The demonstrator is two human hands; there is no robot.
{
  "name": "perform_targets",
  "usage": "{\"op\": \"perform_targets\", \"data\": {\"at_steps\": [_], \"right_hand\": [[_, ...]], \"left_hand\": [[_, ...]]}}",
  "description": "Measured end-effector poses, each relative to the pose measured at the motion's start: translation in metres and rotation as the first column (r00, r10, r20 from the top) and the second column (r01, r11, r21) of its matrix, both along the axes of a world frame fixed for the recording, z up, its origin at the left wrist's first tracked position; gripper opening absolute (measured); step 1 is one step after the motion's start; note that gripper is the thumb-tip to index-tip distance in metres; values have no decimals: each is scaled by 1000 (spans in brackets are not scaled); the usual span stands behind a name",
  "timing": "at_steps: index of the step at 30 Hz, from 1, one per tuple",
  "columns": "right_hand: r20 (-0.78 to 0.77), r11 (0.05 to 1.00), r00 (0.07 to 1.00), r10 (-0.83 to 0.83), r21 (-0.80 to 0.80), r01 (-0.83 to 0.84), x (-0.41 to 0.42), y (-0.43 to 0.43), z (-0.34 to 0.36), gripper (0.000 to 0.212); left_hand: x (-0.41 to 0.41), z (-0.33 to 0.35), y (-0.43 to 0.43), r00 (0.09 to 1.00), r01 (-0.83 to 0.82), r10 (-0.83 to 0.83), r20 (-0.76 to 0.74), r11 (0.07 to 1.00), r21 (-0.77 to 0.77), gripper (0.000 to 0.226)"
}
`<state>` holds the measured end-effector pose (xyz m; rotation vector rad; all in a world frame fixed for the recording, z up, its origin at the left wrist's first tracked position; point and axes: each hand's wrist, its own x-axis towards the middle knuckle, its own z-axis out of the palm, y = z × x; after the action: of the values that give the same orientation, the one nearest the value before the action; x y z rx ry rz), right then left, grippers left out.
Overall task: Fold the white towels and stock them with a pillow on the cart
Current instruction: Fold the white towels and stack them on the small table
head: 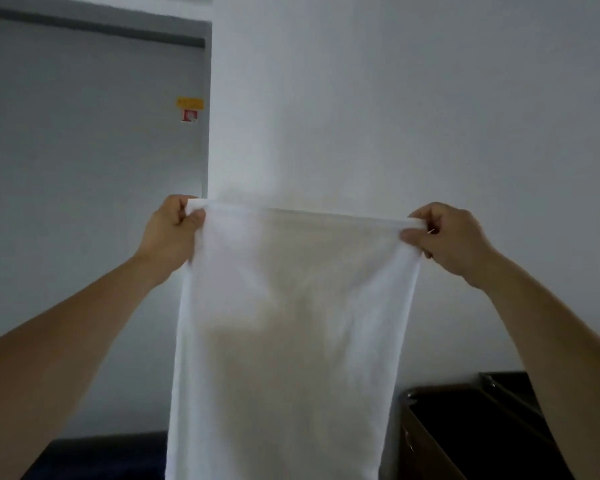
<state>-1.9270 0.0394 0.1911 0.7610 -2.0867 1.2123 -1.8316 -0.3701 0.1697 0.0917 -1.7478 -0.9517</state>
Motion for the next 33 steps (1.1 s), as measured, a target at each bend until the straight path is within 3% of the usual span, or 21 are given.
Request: {"op": "perform_targets", "data": {"at_steps": [1,3,5,7,9,11,14,15,19,23,25,27,30,33], "right_hand": [[28,999,999,22,-43,-21,-1,-4,1,24],[195,997,981,-9,80,-7,-2,-11,-8,50],[188,977,978,-92,208,52,-4,-11,-13,37],[12,985,988,-153,79,151,0,-8,-4,22],[-112,959,966,-233,-192,209,4,-12,6,25],[-7,927,982,-190,-330,177,10,-23,1,27],[292,959,956,-13,-267,95,9,-22,-15,24],[281,957,960,14,-282,68,9,-17,-12,25],[-30,862,998,58,-503,-65,14,-14,2,15],[16,898,998,66,-437,-52,9,-11,-20,24],[-79,863,997,25,-501,-61,11,-8,-16,26],[-89,854,995,49,-512,-88,15,-7,-10,24],[-68,889,996,63,-449,-87,17,-2,-11,17],[-150,865,989,-1,-497,-74,20,1,-14,14]], "left_hand": [[2,3,1,1000,16,-16,4,1000,-5,8],[4,-3,-1,994,56,-55,95,998,-4,9],[5,-10,-5,983,83,-80,163,996,-17,10],[5,-7,-5,985,154,-156,75,988,32,11],[3,2,-1,979,204,-200,-42,974,103,5],[0,7,3,971,239,-239,-24,961,139,17],[2,5,2,972,189,-200,126,978,93,24],[4,6,3,973,178,-188,131,980,83,26],[9,15,23,976,216,-211,-47,963,161,20],[12,8,27,997,3,-4,74,1000,16,21],[16,11,32,998,-52,53,16,998,-42,26],[20,18,39,997,-75,75,-5,997,3,21],[26,17,40,995,36,-45,84,994,103,15],[30,19,51,981,193,-192,-29,948,251,11]]}}
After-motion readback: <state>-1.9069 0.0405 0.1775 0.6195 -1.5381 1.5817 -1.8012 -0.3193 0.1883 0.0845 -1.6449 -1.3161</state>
